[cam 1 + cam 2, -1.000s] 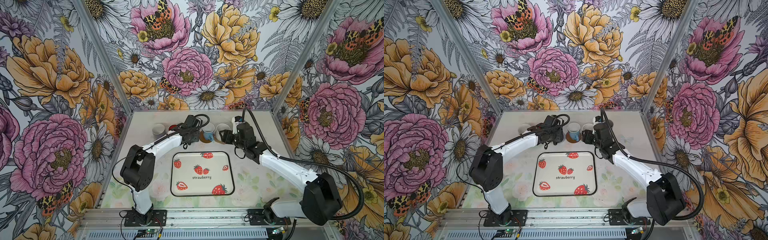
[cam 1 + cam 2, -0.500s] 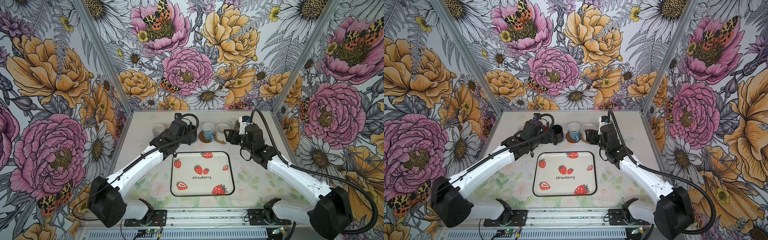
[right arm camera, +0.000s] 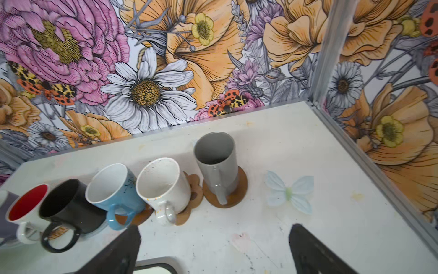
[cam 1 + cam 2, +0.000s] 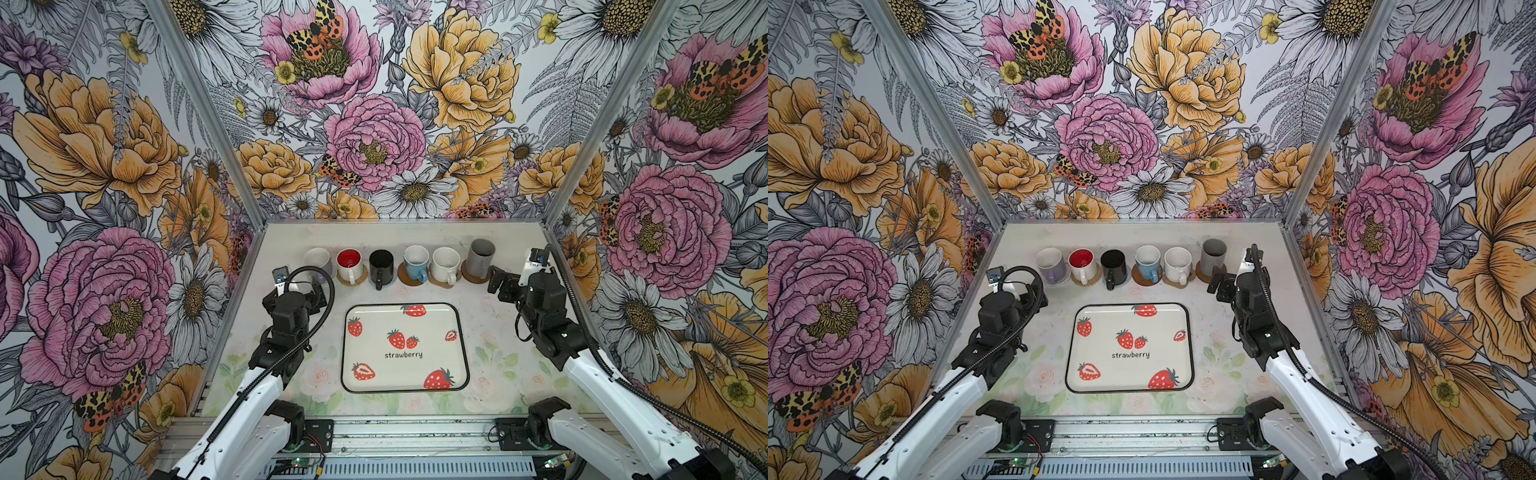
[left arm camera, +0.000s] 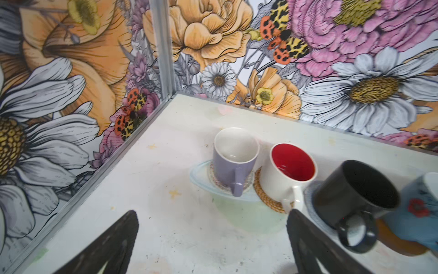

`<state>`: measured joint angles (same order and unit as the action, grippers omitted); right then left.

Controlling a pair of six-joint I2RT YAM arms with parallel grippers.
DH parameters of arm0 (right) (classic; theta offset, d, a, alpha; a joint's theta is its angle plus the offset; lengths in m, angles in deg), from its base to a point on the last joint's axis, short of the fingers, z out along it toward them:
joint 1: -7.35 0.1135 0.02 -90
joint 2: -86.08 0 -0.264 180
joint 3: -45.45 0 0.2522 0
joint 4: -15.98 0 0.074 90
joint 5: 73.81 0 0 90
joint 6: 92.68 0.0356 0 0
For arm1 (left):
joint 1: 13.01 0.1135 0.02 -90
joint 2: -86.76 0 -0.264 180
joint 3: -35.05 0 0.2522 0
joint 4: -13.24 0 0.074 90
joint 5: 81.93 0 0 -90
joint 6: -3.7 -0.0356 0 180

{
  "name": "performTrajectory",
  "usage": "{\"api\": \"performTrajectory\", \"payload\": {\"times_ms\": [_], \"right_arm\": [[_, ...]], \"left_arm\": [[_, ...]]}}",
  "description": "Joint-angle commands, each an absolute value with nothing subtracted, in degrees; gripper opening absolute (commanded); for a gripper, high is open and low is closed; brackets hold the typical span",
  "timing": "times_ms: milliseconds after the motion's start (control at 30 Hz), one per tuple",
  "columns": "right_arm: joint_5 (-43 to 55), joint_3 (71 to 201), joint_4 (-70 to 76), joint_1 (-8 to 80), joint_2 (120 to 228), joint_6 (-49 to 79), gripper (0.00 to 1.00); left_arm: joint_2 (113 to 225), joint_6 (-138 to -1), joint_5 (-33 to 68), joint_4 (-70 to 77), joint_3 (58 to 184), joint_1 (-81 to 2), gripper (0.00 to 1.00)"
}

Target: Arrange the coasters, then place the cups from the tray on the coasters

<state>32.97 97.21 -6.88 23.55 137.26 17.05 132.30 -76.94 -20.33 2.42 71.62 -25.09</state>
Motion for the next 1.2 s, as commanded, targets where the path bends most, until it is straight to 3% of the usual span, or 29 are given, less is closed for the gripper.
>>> {"api": "performTrajectory", "payload": {"times_ms": [0, 433, 700, 967, 1167], "right_arm": [[35.9, 95.1, -4.0, 21.9, 139.1, 10.0, 1.00], [31.4, 81.4, 25.4, 15.0, 150.2, 0.0, 1.00], [25.8, 81.8, 36.7, 8.8, 161.3, 3.2, 0.98], [21.9, 80.9, 48.1, 7.7, 168.0, 0.4, 0.96], [19.5, 80.2, 55.2, 7.2, 174.3, -0.2, 0.97]], "left_arm": [[134.9, -81.1, -16.3, 22.9, 66.4, -21.0, 0.99], [157.3, -85.3, -9.5, 45.9, 63.7, -17.1, 0.99], [163.3, -87.6, -5.5, 51.6, 65.0, -16.0, 0.99], [177.5, -89.3, -1.2, 71.7, 62.5, -15.6, 0.99], [176.0, -88.5, -1.5, 63.1, 65.6, -15.1, 0.99]]}}
